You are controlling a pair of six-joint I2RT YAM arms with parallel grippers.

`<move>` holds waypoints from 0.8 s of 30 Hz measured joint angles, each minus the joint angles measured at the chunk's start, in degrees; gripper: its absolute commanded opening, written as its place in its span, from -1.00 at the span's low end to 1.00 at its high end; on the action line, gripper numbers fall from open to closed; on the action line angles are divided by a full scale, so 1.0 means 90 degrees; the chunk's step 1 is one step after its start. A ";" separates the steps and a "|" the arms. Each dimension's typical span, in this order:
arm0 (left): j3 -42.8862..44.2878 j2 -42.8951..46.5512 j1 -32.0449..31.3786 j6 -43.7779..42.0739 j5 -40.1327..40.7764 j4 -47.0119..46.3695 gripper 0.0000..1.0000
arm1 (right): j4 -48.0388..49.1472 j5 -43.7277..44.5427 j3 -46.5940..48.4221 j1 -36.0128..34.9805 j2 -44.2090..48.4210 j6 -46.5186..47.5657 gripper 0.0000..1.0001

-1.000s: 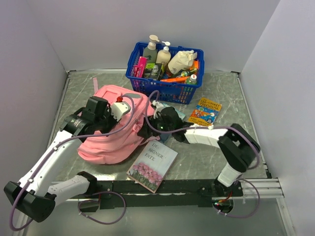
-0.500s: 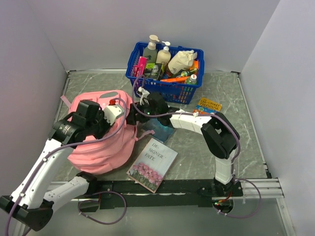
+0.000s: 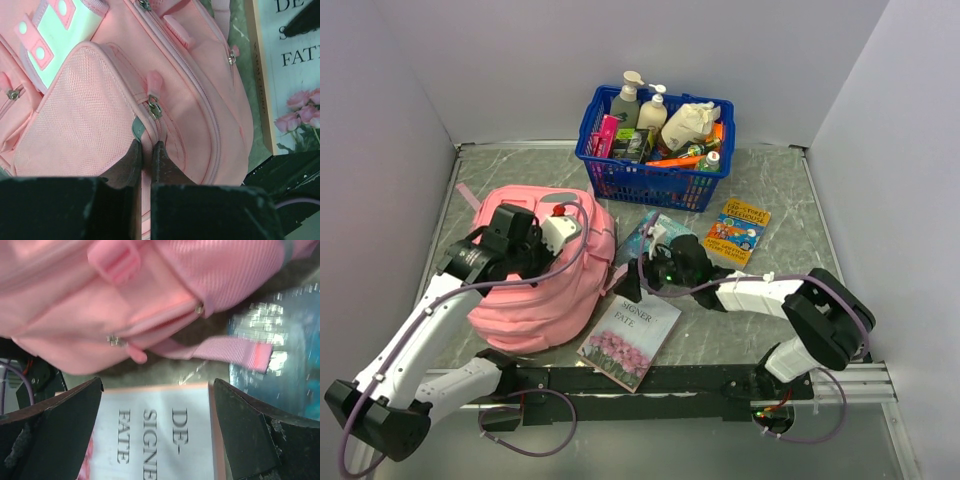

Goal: Pack the student bag
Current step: Unzip the student bag at the center of the board.

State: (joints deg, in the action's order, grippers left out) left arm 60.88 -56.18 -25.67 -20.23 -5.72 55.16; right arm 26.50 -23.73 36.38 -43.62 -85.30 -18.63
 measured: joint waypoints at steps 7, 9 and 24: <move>0.0321 -0.0296 0.0000 0.0029 -0.0056 -0.0104 -0.98 | 0.0629 -0.0420 -0.0367 0.0221 0.0039 -0.0413 0.80; 0.0357 -0.0376 0.0000 0.0039 -0.0058 -0.0126 -0.98 | 0.0648 -0.0270 -0.0364 0.0112 0.0061 -0.0233 0.65; 0.0850 -0.0661 0.0005 0.0172 -0.0058 -0.0090 -0.98 | 0.1231 0.0546 -0.0515 -0.0517 0.0202 0.1219 0.63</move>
State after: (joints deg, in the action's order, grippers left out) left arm 68.53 -62.13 -25.63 -18.68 -6.24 54.35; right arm 37.58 -18.81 31.75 -48.27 -83.48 -7.66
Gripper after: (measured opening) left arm 0.065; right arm 0.814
